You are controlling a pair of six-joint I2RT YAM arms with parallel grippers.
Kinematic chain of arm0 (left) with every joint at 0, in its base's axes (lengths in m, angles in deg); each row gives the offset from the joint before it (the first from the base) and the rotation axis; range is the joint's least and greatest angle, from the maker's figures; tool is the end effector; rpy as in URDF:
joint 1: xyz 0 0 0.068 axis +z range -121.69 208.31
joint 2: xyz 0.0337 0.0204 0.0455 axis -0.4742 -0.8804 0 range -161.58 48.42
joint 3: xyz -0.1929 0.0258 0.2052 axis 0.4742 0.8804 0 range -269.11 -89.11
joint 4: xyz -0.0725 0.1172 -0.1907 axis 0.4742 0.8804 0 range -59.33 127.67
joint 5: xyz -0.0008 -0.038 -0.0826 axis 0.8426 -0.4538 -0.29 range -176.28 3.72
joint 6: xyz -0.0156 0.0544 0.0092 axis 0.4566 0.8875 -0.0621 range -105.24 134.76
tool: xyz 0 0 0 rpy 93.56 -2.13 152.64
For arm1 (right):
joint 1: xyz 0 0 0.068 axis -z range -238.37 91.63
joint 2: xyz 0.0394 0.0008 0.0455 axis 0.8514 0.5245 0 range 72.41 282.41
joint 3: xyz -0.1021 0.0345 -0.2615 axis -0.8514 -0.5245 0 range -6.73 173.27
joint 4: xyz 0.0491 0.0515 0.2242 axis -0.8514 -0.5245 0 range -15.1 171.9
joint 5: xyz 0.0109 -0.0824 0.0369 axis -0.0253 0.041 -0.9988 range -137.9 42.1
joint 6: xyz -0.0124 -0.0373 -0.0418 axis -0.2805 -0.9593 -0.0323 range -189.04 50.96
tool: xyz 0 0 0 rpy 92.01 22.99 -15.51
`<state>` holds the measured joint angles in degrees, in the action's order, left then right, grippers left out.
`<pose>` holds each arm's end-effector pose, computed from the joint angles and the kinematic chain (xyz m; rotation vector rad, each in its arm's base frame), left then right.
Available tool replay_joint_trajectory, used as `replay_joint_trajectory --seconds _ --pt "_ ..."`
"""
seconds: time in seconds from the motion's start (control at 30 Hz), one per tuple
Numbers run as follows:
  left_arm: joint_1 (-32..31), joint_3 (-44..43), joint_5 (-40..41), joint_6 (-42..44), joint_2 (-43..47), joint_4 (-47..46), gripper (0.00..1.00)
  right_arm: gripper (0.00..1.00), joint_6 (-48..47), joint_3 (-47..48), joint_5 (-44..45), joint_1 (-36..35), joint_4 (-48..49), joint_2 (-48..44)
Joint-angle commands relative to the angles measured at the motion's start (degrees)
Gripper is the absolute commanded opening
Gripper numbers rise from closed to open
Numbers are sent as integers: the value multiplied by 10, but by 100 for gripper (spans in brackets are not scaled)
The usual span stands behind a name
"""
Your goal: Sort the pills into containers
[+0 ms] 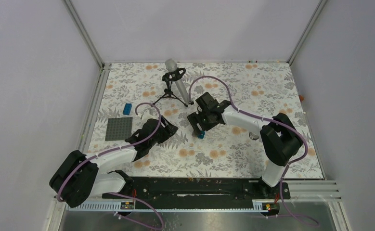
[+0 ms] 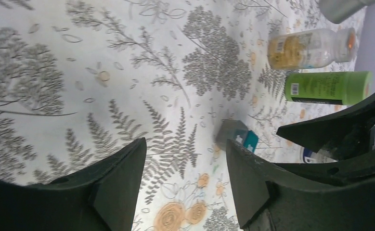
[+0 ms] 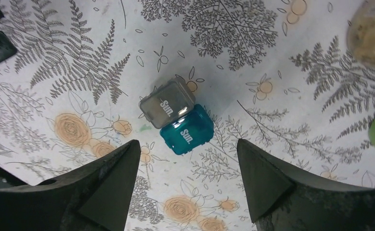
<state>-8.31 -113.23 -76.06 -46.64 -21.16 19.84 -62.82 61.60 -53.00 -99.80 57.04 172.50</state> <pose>0.1753 -0.1211 0.1934 -0.5912 2.1946 -0.7659 0.2577 0.2323 0.2249 -0.8232 2.4791 0.4228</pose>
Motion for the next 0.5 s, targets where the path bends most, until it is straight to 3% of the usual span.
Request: replay_joint_trajectory --seconds 0.0,0.23,0.47 --pt "5 23 49 7 43 4 65 82 -87 29 9 -19 15 29" --pt "5 65 58 0 88 -26 76 82 -102 5 20 -41 96 53" --pt "6 77 62 1 100 -27 78 79 -126 -21 32 -52 157 70"
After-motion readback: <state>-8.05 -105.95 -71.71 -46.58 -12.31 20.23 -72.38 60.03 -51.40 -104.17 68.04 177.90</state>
